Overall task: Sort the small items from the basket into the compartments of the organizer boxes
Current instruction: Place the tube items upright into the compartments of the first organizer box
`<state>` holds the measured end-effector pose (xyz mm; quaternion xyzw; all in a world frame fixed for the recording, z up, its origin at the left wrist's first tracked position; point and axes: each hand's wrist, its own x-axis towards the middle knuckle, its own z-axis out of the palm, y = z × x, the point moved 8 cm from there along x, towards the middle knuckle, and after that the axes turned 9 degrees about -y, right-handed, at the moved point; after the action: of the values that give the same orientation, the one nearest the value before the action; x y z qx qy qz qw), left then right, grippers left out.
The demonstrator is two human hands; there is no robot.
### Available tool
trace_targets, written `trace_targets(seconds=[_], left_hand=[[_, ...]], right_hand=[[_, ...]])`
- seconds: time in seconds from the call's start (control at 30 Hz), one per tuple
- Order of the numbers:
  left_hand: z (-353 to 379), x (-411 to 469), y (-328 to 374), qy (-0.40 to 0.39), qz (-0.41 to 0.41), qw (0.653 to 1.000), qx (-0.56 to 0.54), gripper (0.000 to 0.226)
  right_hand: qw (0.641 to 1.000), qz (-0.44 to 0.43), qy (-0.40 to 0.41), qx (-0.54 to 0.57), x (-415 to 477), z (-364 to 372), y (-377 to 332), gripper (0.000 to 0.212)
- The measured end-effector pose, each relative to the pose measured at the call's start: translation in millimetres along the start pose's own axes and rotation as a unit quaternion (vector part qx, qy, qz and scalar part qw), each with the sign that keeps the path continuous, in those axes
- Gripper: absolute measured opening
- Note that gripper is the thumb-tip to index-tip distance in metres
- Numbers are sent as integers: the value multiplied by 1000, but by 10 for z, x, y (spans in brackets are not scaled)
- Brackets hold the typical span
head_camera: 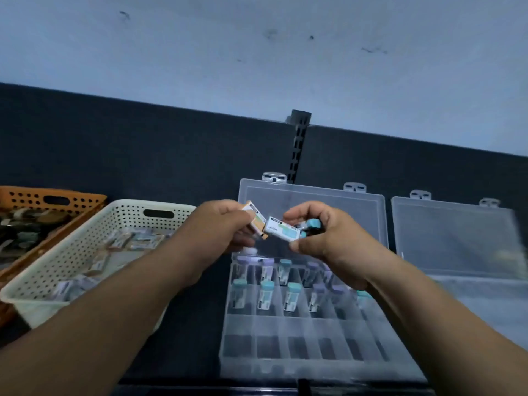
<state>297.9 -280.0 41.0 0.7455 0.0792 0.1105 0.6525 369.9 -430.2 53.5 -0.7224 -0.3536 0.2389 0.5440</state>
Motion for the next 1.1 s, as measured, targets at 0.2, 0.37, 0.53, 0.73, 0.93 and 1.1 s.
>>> trace_targets(seconds=[0.2, 0.37, 0.53, 0.73, 0.93, 1.1], left_hand=[[845, 132, 41, -39, -39, 994, -98, 23], [1454, 201, 65, -76, -56, 984, -154, 16], [1889, 317, 23, -93, -64, 989, -98, 23], [2199, 403, -26, -130, -88, 987, 18, 26], [2358, 559, 116, -93, 24, 943, 319, 11], [2595, 620, 117, -107, 45, 918, 379, 12]], right_hand=[[999, -12, 45, 23, -459, -754, 193, 24], [994, -4, 73, 82, -718, -1263, 414, 28], [995, 18, 60, 83, -913, -1618, 613, 32], [996, 51, 56, 39, -1067, -1892, 775, 33], [984, 56, 99, -139, -1145, -2122, 840, 28], [975, 44, 126, -179, -1209, -2248, 910, 20]])
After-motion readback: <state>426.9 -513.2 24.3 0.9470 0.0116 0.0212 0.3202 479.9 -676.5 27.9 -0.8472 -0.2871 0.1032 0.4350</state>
